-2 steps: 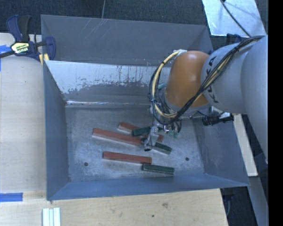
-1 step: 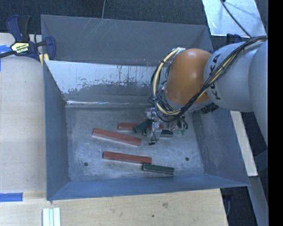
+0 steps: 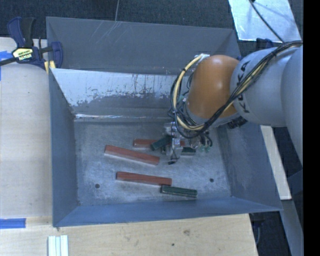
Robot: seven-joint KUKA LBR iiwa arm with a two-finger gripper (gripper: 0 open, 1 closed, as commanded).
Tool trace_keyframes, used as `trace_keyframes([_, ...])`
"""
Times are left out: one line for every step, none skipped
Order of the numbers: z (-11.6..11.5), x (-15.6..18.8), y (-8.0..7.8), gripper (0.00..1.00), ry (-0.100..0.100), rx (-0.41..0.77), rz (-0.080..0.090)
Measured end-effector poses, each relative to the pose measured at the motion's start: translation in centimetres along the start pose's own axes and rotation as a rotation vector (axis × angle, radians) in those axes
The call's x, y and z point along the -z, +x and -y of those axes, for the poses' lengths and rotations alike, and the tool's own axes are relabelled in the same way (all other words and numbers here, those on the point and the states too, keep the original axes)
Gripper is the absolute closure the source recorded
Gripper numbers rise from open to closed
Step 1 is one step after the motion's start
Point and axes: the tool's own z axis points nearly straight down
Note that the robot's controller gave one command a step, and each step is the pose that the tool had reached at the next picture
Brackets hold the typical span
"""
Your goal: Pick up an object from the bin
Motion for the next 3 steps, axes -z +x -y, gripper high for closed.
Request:
trace_keyframes([0.0, 0.3, 0.0, 1.0, 0.0, 0.0, 0.001])
trace_keyframes([0.0, 1.0, 0.0, 1.0, 0.002, 0.0, 0.008])
trace_keyframes([0.1, 1.6, 0.0, 1.0, 0.003, 0.0, 0.007])
